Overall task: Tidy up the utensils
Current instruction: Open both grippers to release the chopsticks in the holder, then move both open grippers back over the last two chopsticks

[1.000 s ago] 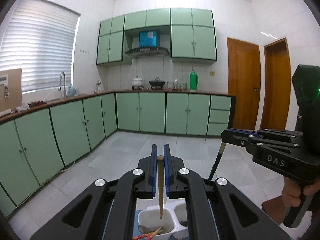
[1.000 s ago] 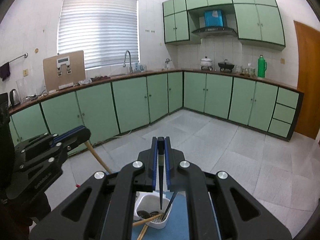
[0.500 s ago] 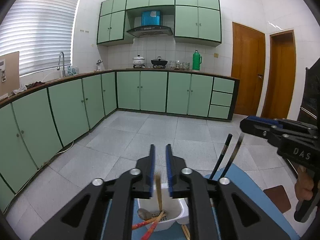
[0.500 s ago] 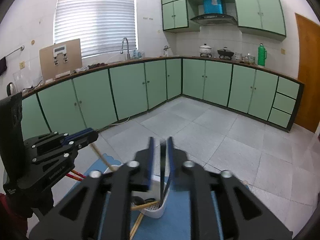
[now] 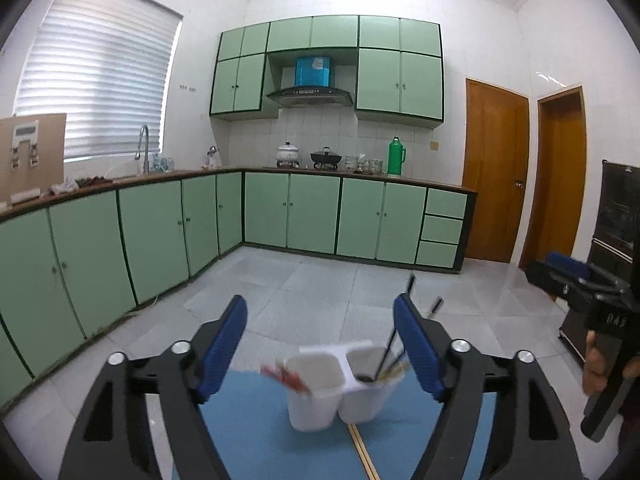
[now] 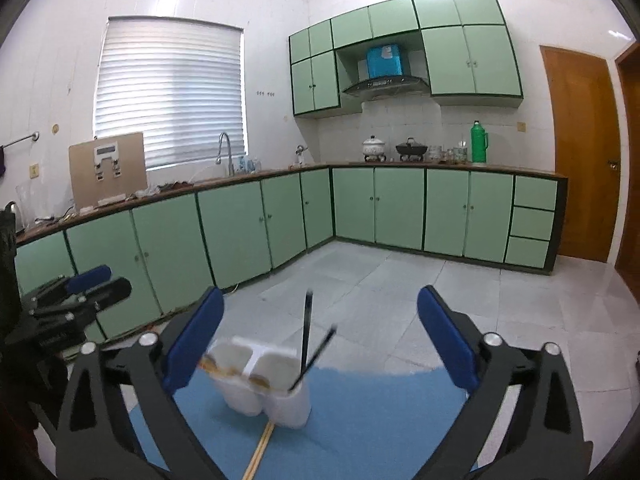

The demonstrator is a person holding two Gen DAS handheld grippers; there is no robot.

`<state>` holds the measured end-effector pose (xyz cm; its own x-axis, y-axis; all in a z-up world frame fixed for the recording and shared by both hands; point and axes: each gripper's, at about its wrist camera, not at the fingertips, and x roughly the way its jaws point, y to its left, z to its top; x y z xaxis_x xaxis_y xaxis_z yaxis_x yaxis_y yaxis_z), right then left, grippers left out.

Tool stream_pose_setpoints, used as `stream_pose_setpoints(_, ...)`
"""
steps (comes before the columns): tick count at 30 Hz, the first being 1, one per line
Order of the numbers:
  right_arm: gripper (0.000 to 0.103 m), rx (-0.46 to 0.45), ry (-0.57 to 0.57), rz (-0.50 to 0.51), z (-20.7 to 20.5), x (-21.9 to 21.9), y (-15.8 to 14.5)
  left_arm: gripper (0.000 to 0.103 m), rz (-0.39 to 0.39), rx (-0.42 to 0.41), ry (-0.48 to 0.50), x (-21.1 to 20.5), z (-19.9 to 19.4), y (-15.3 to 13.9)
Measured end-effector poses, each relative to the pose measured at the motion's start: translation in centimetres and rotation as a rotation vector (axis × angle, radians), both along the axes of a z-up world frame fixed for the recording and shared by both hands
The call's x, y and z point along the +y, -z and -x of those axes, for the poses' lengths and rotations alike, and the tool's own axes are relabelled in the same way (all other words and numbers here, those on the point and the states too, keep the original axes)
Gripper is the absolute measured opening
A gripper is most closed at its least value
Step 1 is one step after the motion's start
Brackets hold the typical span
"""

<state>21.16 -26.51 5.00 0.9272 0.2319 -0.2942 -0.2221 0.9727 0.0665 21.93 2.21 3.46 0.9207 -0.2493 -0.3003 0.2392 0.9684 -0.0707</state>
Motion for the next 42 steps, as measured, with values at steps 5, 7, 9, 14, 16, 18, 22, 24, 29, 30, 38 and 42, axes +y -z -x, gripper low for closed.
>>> stream_pose_setpoints(5,0.098,0.066,-0.011,-0.003,3.3,0.1,3.3,0.082,-0.023,0.056,-0.019,0.0,3.2,3.3)
stream_pose_setpoints(7,0.098,0.092,-0.007,0.014,4.6,0.6,4.9,0.082,-0.041,0.088,-0.021,-0.2,4.1,4.9)
stream_pose_setpoints(9,0.098,0.117,-0.009,0.029,5.4,1.1,6.2,0.082,-0.057,0.131,-0.024,-0.3,5.1,6.8)
stream_pose_setpoints(14,0.098,0.200,0.012,0.019,7.0,2.5,9.9,0.082,-0.061,0.248,-0.044,0.2,5.9,11.2)
stream_pose_setpoints(16,0.098,0.235,0.016,0.009,7.5,2.6,11.5,0.082,-0.081,0.280,-0.061,0.4,6.3,13.0)
stream_pose_setpoints(18,0.098,0.260,0.034,0.014,8.0,3.2,13.0,0.082,-0.106,0.310,-0.069,0.3,6.5,14.4)
stream_pose_setpoints(22,0.098,0.318,0.040,0.042,8.7,4.4,16.0,0.082,-0.160,0.379,-0.062,0.1,7.0,17.5)
stream_pose_setpoints(24,0.098,0.348,0.031,0.047,8.9,5.1,17.2,0.082,-0.175,0.417,-0.060,0.1,7.1,18.8)
stream_pose_setpoints(29,0.097,0.418,0.017,0.061,9.5,6.2,20.0,0.082,-0.187,0.479,-0.056,0.4,8.0,20.6)
stream_pose_setpoints(30,0.097,0.428,0.014,0.065,9.6,6.4,20.5,0.082,-0.189,0.488,-0.057,0.5,8.0,20.9)
stream_pose_setpoints(38,0.097,0.498,-0.008,0.088,10.0,7.5,22.6,0.082,-0.177,0.522,-0.062,1.3,8.4,21.9)
stream_pose_setpoints(42,0.097,0.531,-0.002,0.114,10.0,8.0,23.4,0.083,-0.151,0.535,-0.072,1.9,8.1,22.2)
